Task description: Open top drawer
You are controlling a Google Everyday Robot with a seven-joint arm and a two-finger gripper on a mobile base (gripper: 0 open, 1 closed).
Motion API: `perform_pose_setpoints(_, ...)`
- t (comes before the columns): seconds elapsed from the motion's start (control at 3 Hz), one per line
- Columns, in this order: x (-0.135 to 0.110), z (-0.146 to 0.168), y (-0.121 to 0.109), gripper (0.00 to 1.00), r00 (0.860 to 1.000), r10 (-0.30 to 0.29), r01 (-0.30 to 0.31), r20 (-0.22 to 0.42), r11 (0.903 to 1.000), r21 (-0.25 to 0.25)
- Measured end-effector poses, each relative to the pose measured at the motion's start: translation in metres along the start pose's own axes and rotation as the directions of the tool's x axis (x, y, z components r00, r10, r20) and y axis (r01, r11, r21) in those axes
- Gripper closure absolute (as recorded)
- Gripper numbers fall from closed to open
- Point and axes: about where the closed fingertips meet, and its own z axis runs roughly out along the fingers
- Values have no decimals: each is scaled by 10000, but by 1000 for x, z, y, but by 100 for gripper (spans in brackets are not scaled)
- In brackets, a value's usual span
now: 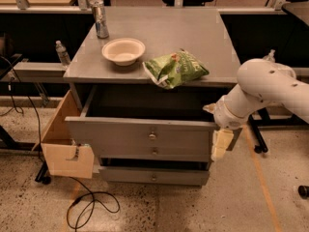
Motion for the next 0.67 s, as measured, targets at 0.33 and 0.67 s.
perform_pose_setpoints(0.33,9,20,-13,0,10000,41,-41,7,9994,-335)
perform_pose_setpoints(0.67,16,38,-21,14,10000,86,-83,36,9975,-707)
